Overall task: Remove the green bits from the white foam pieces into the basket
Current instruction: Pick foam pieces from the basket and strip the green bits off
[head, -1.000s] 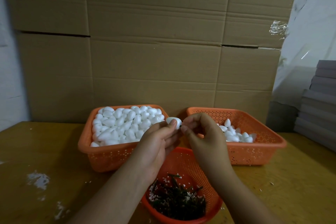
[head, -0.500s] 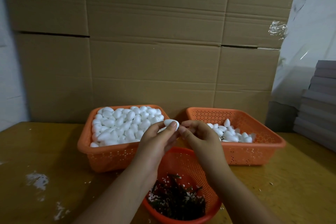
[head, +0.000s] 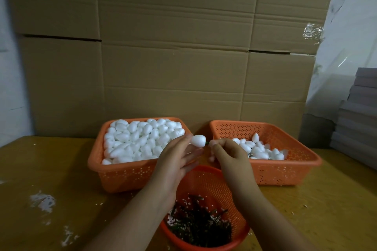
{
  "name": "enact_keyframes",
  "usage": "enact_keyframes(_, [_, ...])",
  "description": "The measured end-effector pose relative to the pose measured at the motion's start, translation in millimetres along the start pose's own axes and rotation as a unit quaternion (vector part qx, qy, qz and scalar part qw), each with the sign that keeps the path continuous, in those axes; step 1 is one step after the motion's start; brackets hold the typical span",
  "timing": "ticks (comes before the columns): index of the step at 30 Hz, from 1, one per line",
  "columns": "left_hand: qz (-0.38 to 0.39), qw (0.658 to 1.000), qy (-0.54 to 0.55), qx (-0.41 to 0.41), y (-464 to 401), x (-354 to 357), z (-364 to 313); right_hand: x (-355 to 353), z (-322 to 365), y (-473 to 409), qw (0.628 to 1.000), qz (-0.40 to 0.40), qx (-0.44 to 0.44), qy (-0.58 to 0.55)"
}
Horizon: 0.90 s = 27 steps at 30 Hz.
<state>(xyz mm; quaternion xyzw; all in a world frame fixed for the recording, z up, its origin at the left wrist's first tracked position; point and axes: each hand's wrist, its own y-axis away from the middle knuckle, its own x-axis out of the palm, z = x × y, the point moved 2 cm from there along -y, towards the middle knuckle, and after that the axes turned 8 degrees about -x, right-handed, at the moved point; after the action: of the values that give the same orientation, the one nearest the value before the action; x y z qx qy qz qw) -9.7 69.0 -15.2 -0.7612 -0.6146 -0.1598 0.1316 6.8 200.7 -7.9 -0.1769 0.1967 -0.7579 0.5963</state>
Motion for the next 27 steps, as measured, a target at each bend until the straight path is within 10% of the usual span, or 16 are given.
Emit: enact_keyframes(27, [0.013, 0.999, -0.033, -0.014, 2.8, -3.6, -2.7, -3.8, 4.2, 1.7, 1.000, -0.012, 0.008, -0.002])
